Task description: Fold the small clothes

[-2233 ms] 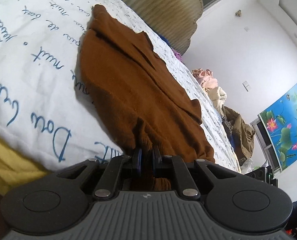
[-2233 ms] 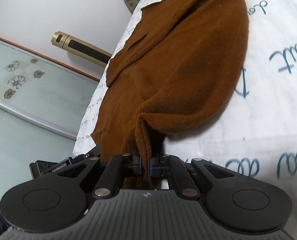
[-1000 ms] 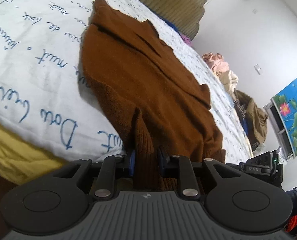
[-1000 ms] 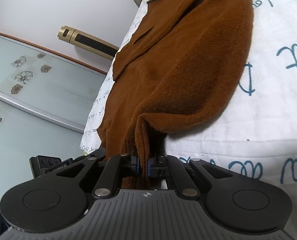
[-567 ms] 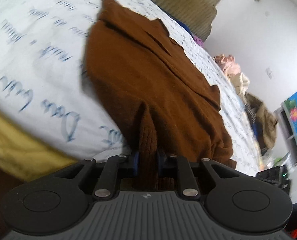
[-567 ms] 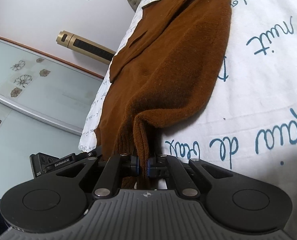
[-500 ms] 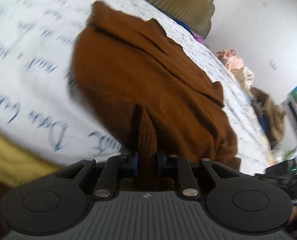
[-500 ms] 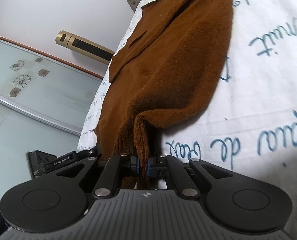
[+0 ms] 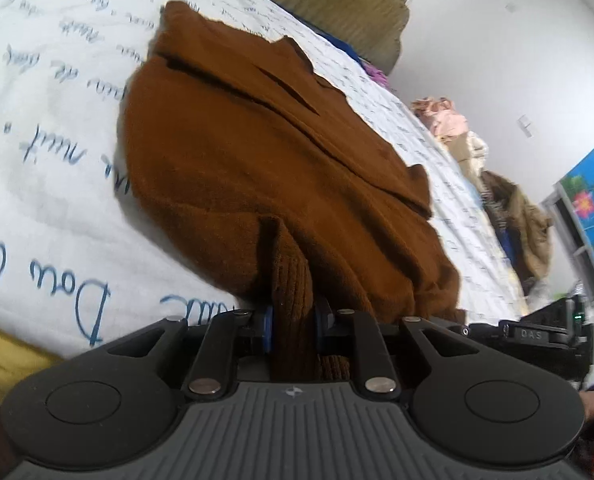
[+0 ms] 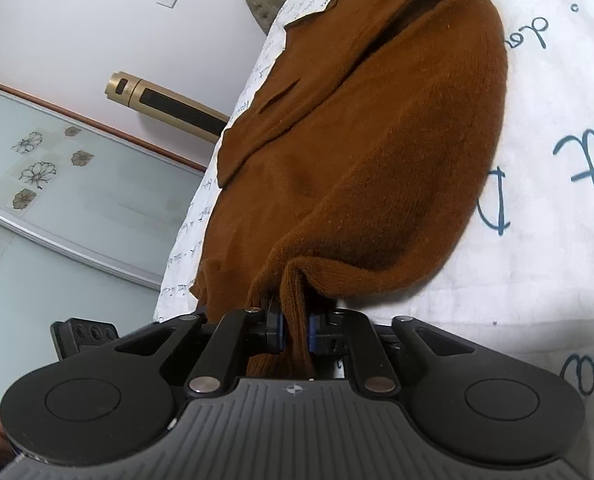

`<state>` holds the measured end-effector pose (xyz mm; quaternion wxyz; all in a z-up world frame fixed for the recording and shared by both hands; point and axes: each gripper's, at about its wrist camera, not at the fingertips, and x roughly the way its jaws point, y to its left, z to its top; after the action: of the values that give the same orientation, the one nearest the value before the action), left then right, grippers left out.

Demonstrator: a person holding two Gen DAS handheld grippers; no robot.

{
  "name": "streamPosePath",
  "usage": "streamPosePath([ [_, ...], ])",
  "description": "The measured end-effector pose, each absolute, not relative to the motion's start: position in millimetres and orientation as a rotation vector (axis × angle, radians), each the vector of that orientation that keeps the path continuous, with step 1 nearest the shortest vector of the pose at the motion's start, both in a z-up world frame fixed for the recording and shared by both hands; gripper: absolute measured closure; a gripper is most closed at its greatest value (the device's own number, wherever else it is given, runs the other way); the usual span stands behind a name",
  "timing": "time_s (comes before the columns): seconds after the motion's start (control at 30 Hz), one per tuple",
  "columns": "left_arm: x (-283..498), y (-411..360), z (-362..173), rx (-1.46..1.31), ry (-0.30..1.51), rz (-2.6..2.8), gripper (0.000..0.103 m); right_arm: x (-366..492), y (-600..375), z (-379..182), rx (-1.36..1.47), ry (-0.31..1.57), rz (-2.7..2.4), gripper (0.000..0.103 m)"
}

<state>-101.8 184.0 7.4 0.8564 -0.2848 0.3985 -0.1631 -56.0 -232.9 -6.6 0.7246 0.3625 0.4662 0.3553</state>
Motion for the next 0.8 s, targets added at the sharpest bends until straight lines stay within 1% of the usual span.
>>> streamPosePath([
  [0.03,-102.9,189.0,4.0,-0.624,0.838,-0.370,0.082,-56.6,-234.2,-7.9,0.817,1.031,0.797,0.077],
  [0.07,-103.8,194.3,0.9,-0.663,0.837,-0.391,0.080,-56.5,-235.5,-9.4,0.839,1.033,0.810,0.067],
  [0.1,-104.2,200.2,-2.1,-0.711,0.837,-0.415,0.074,-57.8,-236.4,-10.0,0.867,1.026,0.827,0.058],
  [0.13,-103.9,204.5,-4.9,-0.747,0.835,-0.445,0.071,-58.6,-237.9,-9.7,0.885,1.017,0.844,0.053],
  [0.17,-104.5,207.4,-6.4,-0.771,0.828,-0.472,0.063,-59.5,-238.6,-8.4,0.891,1.010,0.858,0.046],
  [0.2,-105.9,208.8,-6.4,-0.784,0.816,-0.494,0.059,-60.8,-238.6,-6.0,0.889,1.004,0.866,0.039],
  [0.27,-107.0,205.1,-3.6,-0.778,0.794,-0.539,0.036,-63.1,-236.6,-1.5,0.870,0.996,0.882,0.033],
  [0.3,-107.0,199.5,-1.2,-0.765,0.784,-0.553,0.026,-63.3,-235.1,-0.2,0.855,0.997,0.885,0.033],
  [0.33,-108.0,194.7,1.3,-0.744,0.778,-0.556,0.024,-62.9,-233.7,0.4,0.841,0.999,0.882,0.033],
  [0.43,-106.0,180.2,5.7,-0.673,0.783,-0.513,0.023,-62.3,-231.7,1.6,0.825,0.996,0.878,0.035],
  [0.53,-103.3,175.5,11.5,-0.631,0.821,-0.511,0.024,-64.6,-234.2,2.4,0.824,1.005,0.870,0.038],
  [0.57,-102.9,176.1,12.5,-0.635,0.837,-0.517,0.027,-66.1,-237.2,2.3,0.828,1.007,0.870,0.039],
  [0.6,-101.7,177.2,12.8,-0.642,0.853,-0.523,0.036,-67.8,-239.9,2.7,0.830,1.008,0.869,0.039],
  [0.63,-100.1,178.0,12.0,-0.649,0.872,-0.527,0.042,-69.1,-242.1,2.6,0.829,1.010,0.869,0.039],
  [0.67,-97.2,178.6,10.0,-0.658,0.899,-0.527,0.057,-69.8,-243.2,1.9,0.828,1.010,0.877,0.038],
  [0.7,-94.5,179.7,6.6,-0.674,0.921,-0.529,0.074,-69.5,-243.1,0.8,0.826,1.011,0.889,0.038],
  [0.77,-88.0,176.8,-3.9,-0.692,0.958,-0.531,0.088,-67.4,-240.2,-1.0,0.813,1.004,0.912,0.040],
  [0.8,-88.9,176.2,-7.1,-0.695,0.951,-0.527,0.089,-66.6,-237.2,-0.8,0.797,0.998,0.910,0.052],
])
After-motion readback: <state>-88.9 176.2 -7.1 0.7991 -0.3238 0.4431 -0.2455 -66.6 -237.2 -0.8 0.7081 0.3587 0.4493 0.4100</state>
